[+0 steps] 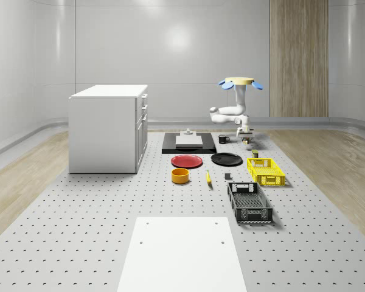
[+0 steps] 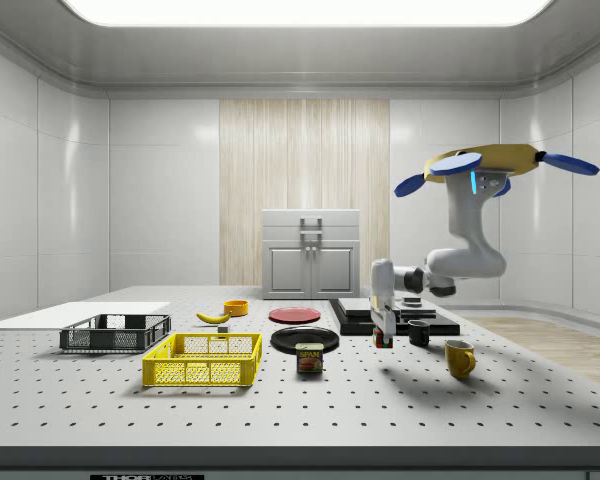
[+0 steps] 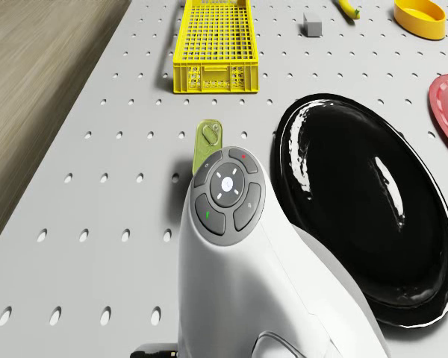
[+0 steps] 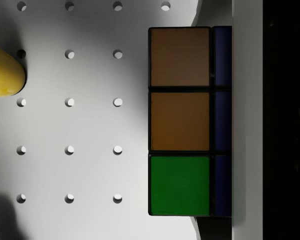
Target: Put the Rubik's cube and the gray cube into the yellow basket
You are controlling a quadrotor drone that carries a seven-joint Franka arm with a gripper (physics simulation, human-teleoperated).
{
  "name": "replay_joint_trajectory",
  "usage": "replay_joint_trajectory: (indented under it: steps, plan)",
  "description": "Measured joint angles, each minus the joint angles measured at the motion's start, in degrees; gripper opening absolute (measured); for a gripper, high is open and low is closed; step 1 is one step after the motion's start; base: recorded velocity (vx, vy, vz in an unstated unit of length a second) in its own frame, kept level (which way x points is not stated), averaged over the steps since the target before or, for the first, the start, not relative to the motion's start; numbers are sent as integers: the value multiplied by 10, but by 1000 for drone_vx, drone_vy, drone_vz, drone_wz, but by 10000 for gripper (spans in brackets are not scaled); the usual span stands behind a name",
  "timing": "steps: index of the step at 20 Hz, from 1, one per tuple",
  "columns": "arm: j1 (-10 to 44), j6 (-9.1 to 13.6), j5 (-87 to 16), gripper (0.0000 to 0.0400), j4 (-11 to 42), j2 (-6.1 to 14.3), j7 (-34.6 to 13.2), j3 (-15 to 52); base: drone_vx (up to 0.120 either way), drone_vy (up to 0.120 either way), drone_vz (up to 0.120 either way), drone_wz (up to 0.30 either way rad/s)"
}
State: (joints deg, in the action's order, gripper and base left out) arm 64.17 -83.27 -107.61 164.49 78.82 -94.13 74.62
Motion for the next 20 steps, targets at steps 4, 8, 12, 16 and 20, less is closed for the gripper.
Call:
replay_joint_trajectory:
  steps: [4,8,12,16,20]
  plan:
    - [2,0,14,325,2,4,-3,13,0,0,120,0]
    - [4,-4,22,325,2,10,-5,20,20,0,120,0]
    - [6,-9,26,325,2,16,-7,23,120,10,10,0]
    - [8,-14,30,325,2,21,-8,25,120,120,0,0]
    - [9,-19,32,325,2,27,-9,26,120,100,0,0]
